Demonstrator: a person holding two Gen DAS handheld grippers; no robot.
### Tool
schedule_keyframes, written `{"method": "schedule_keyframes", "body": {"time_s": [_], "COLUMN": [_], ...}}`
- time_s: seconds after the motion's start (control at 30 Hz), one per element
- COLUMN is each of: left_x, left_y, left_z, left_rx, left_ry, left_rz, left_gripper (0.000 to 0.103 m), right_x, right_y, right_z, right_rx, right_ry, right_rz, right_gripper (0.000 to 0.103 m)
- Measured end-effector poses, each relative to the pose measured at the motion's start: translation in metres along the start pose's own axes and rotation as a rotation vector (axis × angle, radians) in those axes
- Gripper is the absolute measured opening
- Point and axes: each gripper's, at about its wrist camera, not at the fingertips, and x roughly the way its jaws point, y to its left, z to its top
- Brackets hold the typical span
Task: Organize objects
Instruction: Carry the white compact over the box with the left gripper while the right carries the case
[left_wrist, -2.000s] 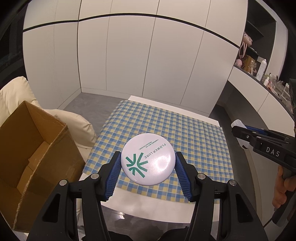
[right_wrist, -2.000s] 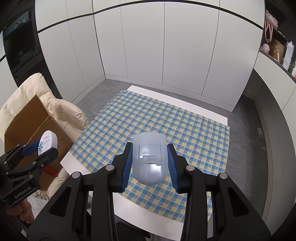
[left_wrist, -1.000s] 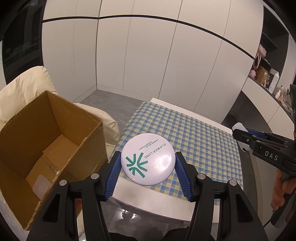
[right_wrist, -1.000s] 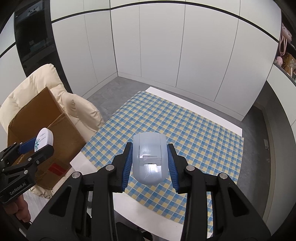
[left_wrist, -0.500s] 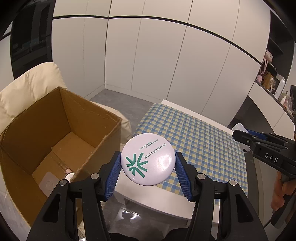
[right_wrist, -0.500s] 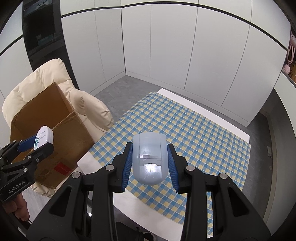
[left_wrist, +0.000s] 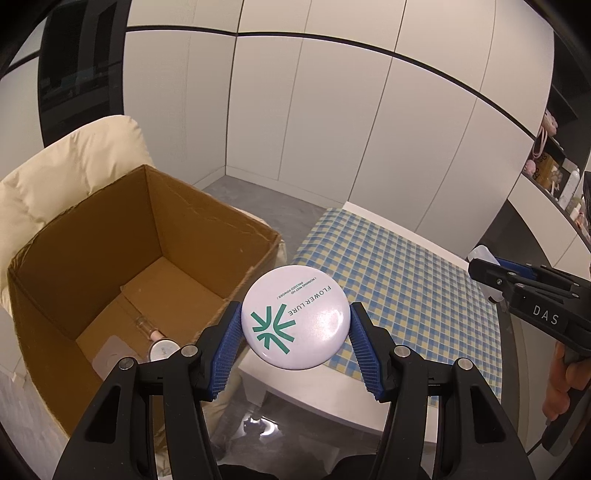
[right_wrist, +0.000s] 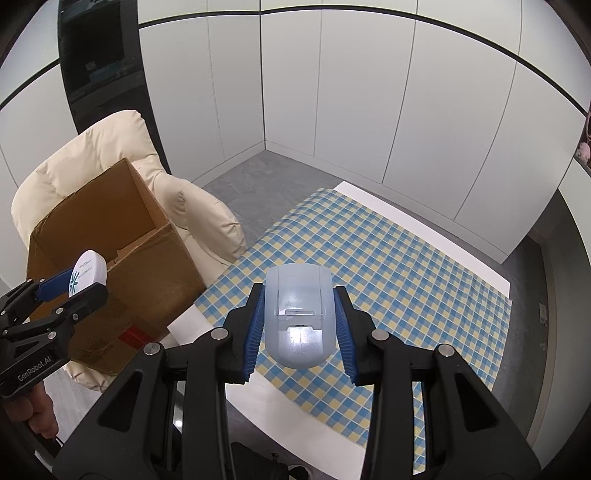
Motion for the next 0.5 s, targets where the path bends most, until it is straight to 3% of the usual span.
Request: {"method": "schedule_keyframes", "body": {"time_s": [0.5], "left_x": [-0.005], "left_y": [0.029], "left_z": [-0.001], "left_rx": [-0.033], "left_ry": [-0.004], "left_rz": [0.041], "left_gripper": [0.057], "right_x": [0.005], "right_y": [0.03], "right_z": [0.01], "right_rx": [-0.04], "right_ry": [-0.009], "right_rz": [0.027], "right_gripper": [0.037]}}
